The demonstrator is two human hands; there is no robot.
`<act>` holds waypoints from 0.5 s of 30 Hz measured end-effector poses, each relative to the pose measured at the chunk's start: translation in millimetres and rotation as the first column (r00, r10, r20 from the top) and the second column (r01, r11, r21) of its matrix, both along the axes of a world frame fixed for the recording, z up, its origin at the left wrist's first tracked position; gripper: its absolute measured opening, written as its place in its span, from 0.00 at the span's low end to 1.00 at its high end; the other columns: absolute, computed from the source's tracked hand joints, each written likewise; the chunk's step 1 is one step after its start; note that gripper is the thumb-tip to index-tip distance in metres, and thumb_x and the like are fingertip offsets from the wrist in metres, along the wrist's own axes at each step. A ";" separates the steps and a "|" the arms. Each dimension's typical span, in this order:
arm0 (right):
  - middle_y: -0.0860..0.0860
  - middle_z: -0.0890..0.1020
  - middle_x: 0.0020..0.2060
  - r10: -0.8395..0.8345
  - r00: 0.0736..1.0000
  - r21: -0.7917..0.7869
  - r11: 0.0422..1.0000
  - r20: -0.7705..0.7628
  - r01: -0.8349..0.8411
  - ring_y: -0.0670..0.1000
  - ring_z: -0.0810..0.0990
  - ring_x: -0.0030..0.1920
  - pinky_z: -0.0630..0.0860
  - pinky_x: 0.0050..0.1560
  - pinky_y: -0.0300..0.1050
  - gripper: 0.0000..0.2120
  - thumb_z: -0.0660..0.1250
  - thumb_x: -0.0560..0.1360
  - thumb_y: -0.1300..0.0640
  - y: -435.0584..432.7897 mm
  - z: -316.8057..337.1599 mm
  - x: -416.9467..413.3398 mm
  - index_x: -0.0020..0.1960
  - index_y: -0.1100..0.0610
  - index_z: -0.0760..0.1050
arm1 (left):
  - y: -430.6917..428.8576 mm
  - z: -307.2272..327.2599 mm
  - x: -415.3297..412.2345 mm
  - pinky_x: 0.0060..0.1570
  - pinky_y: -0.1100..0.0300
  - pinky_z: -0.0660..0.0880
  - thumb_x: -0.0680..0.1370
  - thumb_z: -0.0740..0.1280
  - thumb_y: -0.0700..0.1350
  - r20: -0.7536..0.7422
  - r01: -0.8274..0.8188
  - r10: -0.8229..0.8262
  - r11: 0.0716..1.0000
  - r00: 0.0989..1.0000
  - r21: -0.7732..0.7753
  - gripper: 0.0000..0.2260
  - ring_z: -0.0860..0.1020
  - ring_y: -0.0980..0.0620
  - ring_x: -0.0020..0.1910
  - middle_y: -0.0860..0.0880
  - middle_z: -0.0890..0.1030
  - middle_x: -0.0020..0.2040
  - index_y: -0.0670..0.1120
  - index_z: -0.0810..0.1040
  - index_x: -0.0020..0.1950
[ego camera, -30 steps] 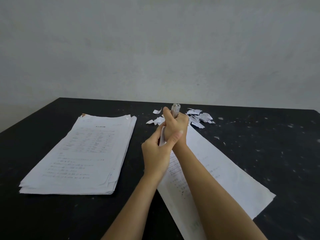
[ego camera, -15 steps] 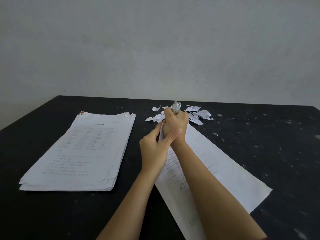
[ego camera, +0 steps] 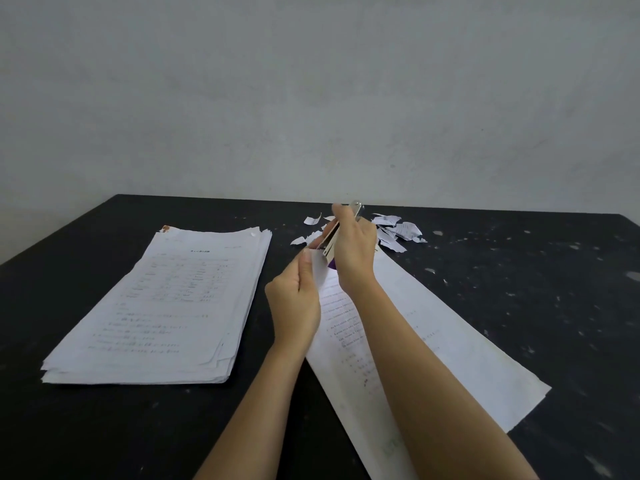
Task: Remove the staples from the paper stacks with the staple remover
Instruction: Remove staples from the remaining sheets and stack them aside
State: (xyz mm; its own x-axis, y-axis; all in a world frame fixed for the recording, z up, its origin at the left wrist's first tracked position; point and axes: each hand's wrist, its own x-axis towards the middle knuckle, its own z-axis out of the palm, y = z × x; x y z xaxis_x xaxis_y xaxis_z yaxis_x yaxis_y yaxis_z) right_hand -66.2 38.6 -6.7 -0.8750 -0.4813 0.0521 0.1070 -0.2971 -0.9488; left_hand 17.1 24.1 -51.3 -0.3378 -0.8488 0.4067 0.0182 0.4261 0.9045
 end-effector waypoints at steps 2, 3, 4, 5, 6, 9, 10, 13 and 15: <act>0.53 0.80 0.22 0.019 0.999 -0.057 0.998 0.033 -0.017 0.50 0.79 0.23 0.68 0.20 0.32 0.18 0.60 0.76 0.51 1.2 3.6 0.0 0.31 0.59 0.71 | -0.7 -0.2 0.2 0.24 0.69 0.63 0.81 0.58 0.46 -0.026 -0.006 0.007 0.999 1.000 0.036 0.15 0.71 0.66 0.26 0.59 0.71 0.24 0.45 0.80 0.40; 0.56 0.81 0.24 0.020 0.999 -0.091 0.996 0.039 -0.017 0.50 0.79 0.23 0.67 0.20 0.32 0.19 0.58 0.77 0.50 1.8 5.5 -1.0 0.32 0.60 0.72 | -2.3 -0.8 0.5 0.25 0.71 0.62 0.81 0.58 0.47 -0.031 -0.010 0.013 0.997 0.999 0.076 0.16 0.70 0.64 0.25 0.58 0.70 0.23 0.47 0.77 0.35; 0.57 0.82 0.25 0.013 0.999 -0.121 0.993 0.040 -0.008 0.50 0.79 0.22 0.66 0.19 0.32 0.21 0.57 0.78 0.48 2.8 7.3 -2.8 0.33 0.61 0.72 | -4.1 -1.2 1.1 0.27 0.70 0.63 0.81 0.58 0.48 -0.037 -0.016 0.021 0.990 0.999 0.139 0.18 0.68 0.63 0.25 0.56 0.71 0.23 0.46 0.75 0.33; 0.58 0.82 0.26 0.001 0.999 -0.143 0.990 0.039 0.005 0.49 0.79 0.22 0.65 0.19 0.32 0.22 0.56 0.78 0.47 3.8 8.9 -5.1 0.34 0.62 0.72 | -6.0 -1.0 1.9 0.29 0.67 0.64 0.81 0.59 0.49 -0.051 -0.015 0.027 0.976 0.998 0.217 0.18 0.68 0.62 0.26 0.56 0.71 0.25 0.44 0.74 0.33; 0.58 0.82 0.26 -0.009 0.999 -0.154 0.988 0.036 0.015 0.49 0.79 0.22 0.65 0.19 0.32 0.23 0.55 0.79 0.46 4.5 10.2 -7.3 0.34 0.62 0.71 | -7.5 -0.1 2.8 0.30 0.65 0.67 0.81 0.59 0.50 -0.070 -0.007 0.030 0.954 0.997 0.300 0.18 0.69 0.61 0.28 0.55 0.73 0.26 0.44 0.76 0.33; 0.58 0.83 0.27 -0.017 0.999 -0.140 0.990 0.037 0.022 0.51 0.81 0.25 0.65 0.19 0.33 0.24 0.54 0.79 0.43 7.6 13.0 -12.4 0.35 0.60 0.70 | -8.4 4.0 3.2 0.34 0.62 0.74 0.80 0.61 0.52 -0.139 0.045 0.028 0.866 0.990 0.498 0.17 0.78 0.55 0.35 0.56 0.80 0.30 0.52 0.80 0.33; 0.57 0.83 0.28 -0.010 0.999 -0.131 0.991 0.036 0.014 0.52 0.81 0.26 0.65 0.19 0.33 0.24 0.53 0.79 0.42 8.0 13.4 -13.4 0.36 0.60 0.70 | -7.9 5.7 3.5 0.35 0.61 0.75 0.79 0.61 0.52 -0.153 0.056 0.030 0.850 0.988 0.523 0.17 0.78 0.55 0.36 0.56 0.80 0.30 0.53 0.81 0.32; 0.56 0.83 0.28 0.019 1.000 -0.079 0.997 -0.020 -0.021 0.50 0.82 0.28 0.67 0.20 0.33 0.25 0.52 0.79 0.41 6.6 11.6 -12.6 0.39 0.60 0.71 | -6.2 5.9 4.6 0.38 0.55 0.74 0.78 0.64 0.50 -0.142 0.065 0.003 0.880 0.990 0.470 0.16 0.76 0.53 0.36 0.56 0.79 0.29 0.57 0.81 0.31; 0.54 0.83 0.27 0.024 0.997 -0.028 0.999 -0.075 -0.026 0.48 0.81 0.27 0.69 0.21 0.33 0.24 0.51 0.80 0.41 4.2 8.9 -10.7 0.39 0.60 0.71 | -3.7 5.3 6.1 0.40 0.53 0.75 0.77 0.66 0.47 -0.146 0.091 -0.035 0.912 0.989 0.400 0.14 0.77 0.53 0.37 0.56 0.81 0.32 0.59 0.81 0.32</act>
